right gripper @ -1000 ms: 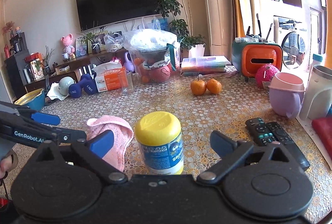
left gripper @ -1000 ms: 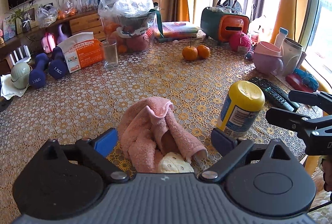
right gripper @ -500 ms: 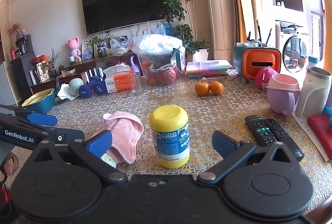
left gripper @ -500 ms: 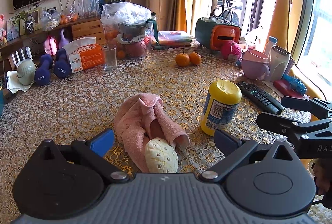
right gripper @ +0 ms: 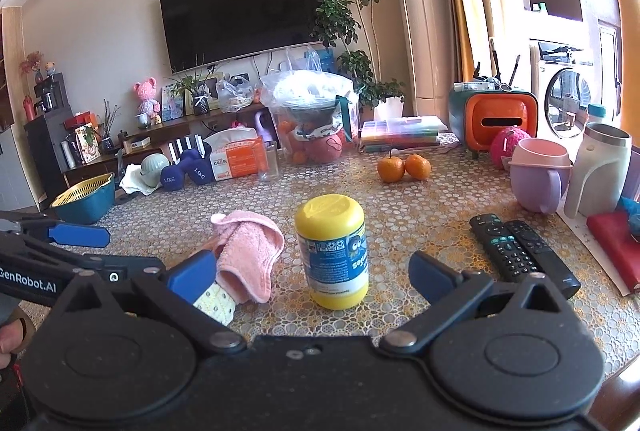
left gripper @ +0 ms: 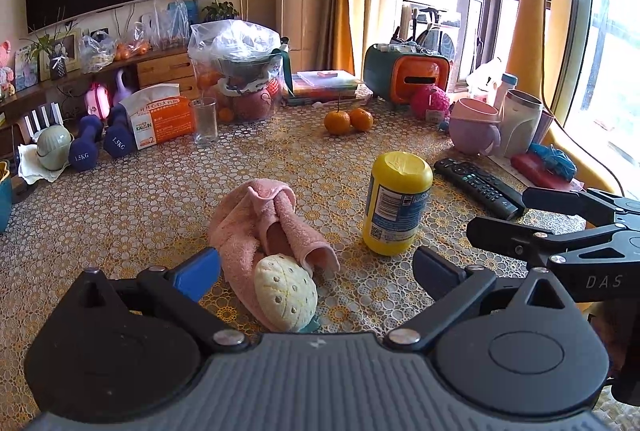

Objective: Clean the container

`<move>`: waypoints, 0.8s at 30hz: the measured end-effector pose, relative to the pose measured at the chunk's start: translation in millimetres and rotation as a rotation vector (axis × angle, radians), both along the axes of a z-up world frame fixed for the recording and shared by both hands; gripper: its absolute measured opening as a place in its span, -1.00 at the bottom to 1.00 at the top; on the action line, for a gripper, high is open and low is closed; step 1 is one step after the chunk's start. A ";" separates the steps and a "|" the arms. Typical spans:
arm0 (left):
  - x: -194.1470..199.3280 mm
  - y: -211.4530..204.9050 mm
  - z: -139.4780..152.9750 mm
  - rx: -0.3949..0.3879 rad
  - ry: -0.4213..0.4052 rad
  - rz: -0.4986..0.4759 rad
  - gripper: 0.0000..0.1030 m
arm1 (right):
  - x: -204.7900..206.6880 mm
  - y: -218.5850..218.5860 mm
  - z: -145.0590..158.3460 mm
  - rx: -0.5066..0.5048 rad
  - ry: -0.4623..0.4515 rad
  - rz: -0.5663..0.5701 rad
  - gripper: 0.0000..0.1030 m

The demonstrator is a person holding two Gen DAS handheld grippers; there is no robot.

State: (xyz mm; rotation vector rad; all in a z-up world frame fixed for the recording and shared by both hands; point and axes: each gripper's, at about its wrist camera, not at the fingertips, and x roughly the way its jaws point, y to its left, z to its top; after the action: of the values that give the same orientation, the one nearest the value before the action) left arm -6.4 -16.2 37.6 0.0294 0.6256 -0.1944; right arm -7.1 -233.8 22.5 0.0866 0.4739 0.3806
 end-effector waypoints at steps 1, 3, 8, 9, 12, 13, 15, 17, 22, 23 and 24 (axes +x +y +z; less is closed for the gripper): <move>-0.7 -0.6 0.2 0.002 -0.003 0.002 1.00 | -0.7 0.0 -0.1 -0.001 -0.001 0.001 0.99; -2.8 -1.0 0.5 -0.003 -0.004 0.003 1.00 | -2.6 0.1 0.1 -0.003 -0.007 -0.003 0.99; -6.6 -3.4 1.0 0.005 -0.015 0.005 1.00 | -5.7 -2.6 1.1 0.016 -0.004 -0.011 0.99; -6.7 -3.3 0.9 0.005 -0.016 0.006 1.00 | -6.2 -3.0 1.1 0.017 -0.004 -0.013 0.99; -6.4 -2.6 0.8 0.004 -0.017 0.011 1.00 | -7.9 -3.2 0.1 0.008 -0.008 -0.012 0.99; -6.4 -2.4 0.5 0.006 -0.019 0.013 1.00 | -7.9 -2.8 0.0 0.004 -0.008 -0.012 0.99; -7.4 -2.3 0.4 0.016 -0.027 0.023 1.00 | -8.2 -2.9 -1.0 0.001 -0.007 -0.010 0.99; -8.7 -1.9 0.5 0.023 -0.036 0.026 1.00 | -8.0 -2.7 -1.7 -0.002 -0.003 -0.009 0.99; -7.6 -3.1 -0.4 0.032 -0.040 0.024 1.00 | -5.8 -0.1 -2.8 -0.009 0.001 -0.002 0.99; -7.5 -2.7 -0.6 0.032 -0.040 0.025 1.00 | -5.4 0.3 -2.7 -0.010 0.001 -0.001 0.99; -7.1 -2.6 -0.9 0.033 -0.039 0.027 1.00 | -4.8 0.7 -2.6 -0.010 0.002 0.000 0.99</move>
State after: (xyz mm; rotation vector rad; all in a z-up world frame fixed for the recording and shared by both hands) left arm -13.5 -18.9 36.7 0.0568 0.5896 -0.1572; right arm -11.9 -233.2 19.9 0.0770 0.4773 0.3776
